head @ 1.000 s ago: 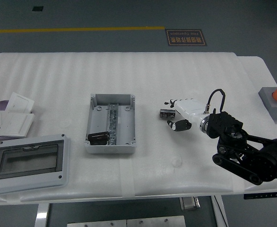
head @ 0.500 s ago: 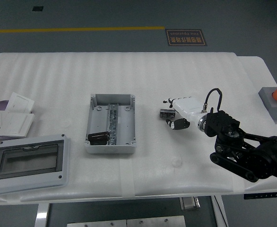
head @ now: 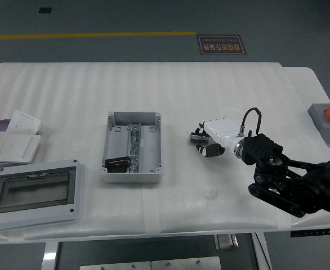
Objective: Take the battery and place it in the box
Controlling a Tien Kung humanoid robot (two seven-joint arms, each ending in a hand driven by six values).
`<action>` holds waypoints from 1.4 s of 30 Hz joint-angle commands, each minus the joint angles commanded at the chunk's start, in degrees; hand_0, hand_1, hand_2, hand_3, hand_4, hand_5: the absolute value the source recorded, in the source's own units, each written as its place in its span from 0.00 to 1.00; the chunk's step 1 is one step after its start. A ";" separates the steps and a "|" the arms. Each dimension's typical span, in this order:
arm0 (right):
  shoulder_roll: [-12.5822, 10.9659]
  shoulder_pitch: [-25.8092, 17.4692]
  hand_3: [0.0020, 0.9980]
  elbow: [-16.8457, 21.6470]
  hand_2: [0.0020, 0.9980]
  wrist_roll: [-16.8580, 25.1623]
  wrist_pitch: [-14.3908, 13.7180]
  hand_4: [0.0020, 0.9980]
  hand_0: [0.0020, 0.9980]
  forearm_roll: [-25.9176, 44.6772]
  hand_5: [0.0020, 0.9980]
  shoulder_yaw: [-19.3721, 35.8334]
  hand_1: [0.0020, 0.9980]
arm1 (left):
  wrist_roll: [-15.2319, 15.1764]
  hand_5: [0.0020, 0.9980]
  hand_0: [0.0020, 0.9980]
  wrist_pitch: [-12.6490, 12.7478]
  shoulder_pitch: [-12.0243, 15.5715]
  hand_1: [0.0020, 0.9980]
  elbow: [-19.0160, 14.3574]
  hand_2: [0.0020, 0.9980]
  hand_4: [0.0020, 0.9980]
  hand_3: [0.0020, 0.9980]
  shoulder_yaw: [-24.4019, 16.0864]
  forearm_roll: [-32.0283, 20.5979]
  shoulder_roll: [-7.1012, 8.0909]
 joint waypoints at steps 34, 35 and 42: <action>-0.50 -0.92 0.67 -0.19 0.44 0.90 -3.28 0.29 0.63 0.60 0.18 -0.10 0.59 | -0.60 0.42 0.55 0.39 -0.01 0.64 -0.02 0.53 0.57 0.53 1.21 -1.08 -0.13; -0.65 -1.07 0.67 0.22 0.44 0.85 -3.40 0.29 0.63 0.52 0.18 0.31 0.59 | -0.60 0.42 0.55 0.41 -0.01 0.64 -0.01 0.53 0.57 0.53 1.15 -1.03 -0.14; -1.64 -3.09 0.66 6.16 0.42 1.21 -5.54 0.29 0.62 3.44 0.19 5.20 0.58 | -0.54 0.43 0.55 0.47 0.17 0.64 -0.01 0.54 0.57 0.54 0.90 -0.84 -0.17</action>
